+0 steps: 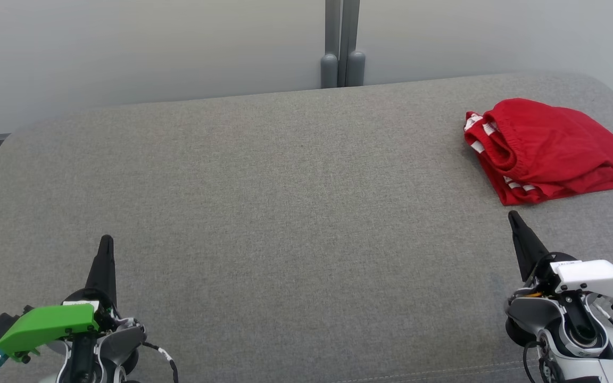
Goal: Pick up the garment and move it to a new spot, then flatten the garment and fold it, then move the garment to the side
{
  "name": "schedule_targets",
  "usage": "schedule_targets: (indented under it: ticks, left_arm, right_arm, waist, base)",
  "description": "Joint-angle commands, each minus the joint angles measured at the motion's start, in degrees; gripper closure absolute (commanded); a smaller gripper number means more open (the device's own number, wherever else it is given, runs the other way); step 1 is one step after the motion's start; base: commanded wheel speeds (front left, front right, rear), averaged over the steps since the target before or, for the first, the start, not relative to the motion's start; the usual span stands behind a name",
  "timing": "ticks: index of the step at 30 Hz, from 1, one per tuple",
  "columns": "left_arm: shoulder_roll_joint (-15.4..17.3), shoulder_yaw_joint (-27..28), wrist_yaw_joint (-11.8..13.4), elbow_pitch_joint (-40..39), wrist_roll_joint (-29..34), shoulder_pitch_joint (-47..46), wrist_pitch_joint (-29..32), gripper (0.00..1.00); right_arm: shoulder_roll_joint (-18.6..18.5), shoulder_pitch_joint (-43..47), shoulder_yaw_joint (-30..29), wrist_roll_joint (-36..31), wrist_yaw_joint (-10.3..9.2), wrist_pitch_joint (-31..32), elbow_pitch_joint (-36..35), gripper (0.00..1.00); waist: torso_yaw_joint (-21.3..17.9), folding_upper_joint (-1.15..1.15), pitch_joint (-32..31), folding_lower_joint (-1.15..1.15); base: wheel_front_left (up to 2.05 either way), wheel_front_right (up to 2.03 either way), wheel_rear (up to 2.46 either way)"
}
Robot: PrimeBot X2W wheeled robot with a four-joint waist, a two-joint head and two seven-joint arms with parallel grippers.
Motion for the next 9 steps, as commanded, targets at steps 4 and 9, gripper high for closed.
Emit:
schedule_targets:
  ticks: [4,9]
  left_arm:
    - [0.0,0.3,-0.4,0.0,0.0,-0.7,0.1,1.00]
    - [0.0,0.2,-0.4,0.0,0.0,-0.7,0.1,1.00]
  right_arm:
    - [-0.3,-0.5,0.0,0.3,0.02,0.3,0.1,1.00]
    - [-0.3,-0.5,0.0,0.3,0.02,0.3,0.1,1.00]
  waist:
    - [0.0,0.00,0.0,0.00]
    - [0.0,0.00,0.0,0.00]
  base:
    - [0.00,0.00,0.00]
    - [0.00,0.00,0.00]
